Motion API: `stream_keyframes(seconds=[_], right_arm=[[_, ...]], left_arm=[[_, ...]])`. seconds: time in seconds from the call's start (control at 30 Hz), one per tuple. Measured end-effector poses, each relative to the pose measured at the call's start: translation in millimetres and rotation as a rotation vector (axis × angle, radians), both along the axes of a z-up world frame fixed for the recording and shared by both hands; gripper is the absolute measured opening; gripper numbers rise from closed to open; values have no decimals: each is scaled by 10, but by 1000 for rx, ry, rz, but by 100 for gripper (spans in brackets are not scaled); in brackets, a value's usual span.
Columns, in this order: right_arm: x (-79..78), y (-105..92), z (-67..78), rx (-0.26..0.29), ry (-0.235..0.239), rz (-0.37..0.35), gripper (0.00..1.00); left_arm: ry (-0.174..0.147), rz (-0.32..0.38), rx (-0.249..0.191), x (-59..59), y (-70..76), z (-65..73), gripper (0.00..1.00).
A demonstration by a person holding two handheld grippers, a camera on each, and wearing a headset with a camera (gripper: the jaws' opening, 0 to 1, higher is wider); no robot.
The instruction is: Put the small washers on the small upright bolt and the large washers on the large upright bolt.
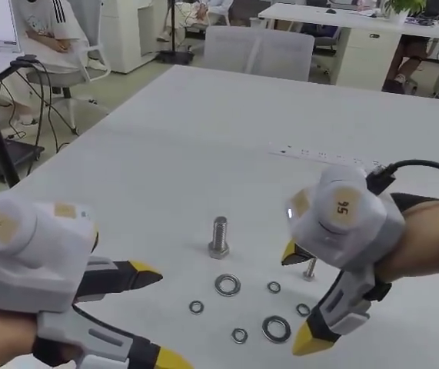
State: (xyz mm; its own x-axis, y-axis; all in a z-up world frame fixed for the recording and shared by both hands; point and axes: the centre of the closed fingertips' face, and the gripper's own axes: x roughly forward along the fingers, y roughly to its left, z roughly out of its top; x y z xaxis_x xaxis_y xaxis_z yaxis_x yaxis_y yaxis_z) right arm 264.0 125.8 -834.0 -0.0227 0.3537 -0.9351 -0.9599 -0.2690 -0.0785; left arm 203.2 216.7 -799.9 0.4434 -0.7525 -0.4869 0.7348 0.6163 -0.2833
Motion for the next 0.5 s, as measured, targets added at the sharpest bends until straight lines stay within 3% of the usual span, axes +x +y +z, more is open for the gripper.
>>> stream_keyframes(seconds=[0.5], right_arm=[[-72, 35, -192, -53, 45, 32, 61]], left_arm=[[-1, 6, -4, 9, 8, 5, 93]])
